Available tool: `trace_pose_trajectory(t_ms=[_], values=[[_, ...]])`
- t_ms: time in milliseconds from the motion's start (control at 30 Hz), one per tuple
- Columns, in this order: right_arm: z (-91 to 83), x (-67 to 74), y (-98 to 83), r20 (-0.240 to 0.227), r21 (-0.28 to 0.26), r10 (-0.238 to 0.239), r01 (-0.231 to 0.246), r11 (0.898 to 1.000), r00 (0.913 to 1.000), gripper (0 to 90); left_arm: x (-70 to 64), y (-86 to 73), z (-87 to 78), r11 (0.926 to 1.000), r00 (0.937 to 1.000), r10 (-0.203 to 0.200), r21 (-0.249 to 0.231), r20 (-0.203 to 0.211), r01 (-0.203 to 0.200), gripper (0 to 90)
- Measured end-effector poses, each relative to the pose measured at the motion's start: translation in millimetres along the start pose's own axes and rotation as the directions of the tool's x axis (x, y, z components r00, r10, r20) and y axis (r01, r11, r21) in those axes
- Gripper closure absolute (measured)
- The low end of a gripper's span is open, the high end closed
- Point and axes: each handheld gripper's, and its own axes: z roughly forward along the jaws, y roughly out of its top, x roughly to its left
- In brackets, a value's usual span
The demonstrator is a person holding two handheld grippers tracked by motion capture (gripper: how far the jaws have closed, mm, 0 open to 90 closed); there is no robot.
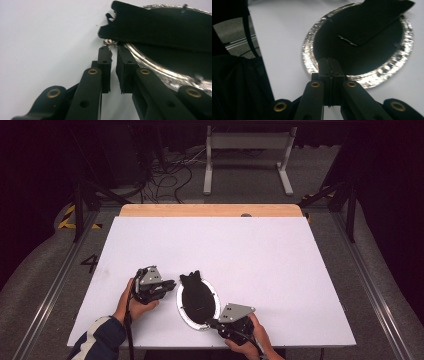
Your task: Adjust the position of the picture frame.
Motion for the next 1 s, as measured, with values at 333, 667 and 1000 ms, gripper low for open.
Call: trace_pose_trajectory(t_ms=[333,667,1000], values=[[9.9,13.1,5.2,-0.024,0.01,-0.047,0.048,0.999,0.9986,90.0,26.3,22.4,26.7,0.9996,0.9994,-0.028,0.006,-0.022,0.028,83.3],[14.8,25.0,10.3,-0.034,0.004,-0.086,0.086,0.996,0.9957,90.0,25.5,34.4,48.3,0.9992,0.9999,-0.009,0.038,0.007,0.009,82.1],[27.5,29.6,12.7,-0.018,0.034,-0.103,0.104,0.994,0.9945,90.0,24.4,34.7,48.1,0.999,0.9998,0.011,0.044,0.02,-0.011,84.4]])
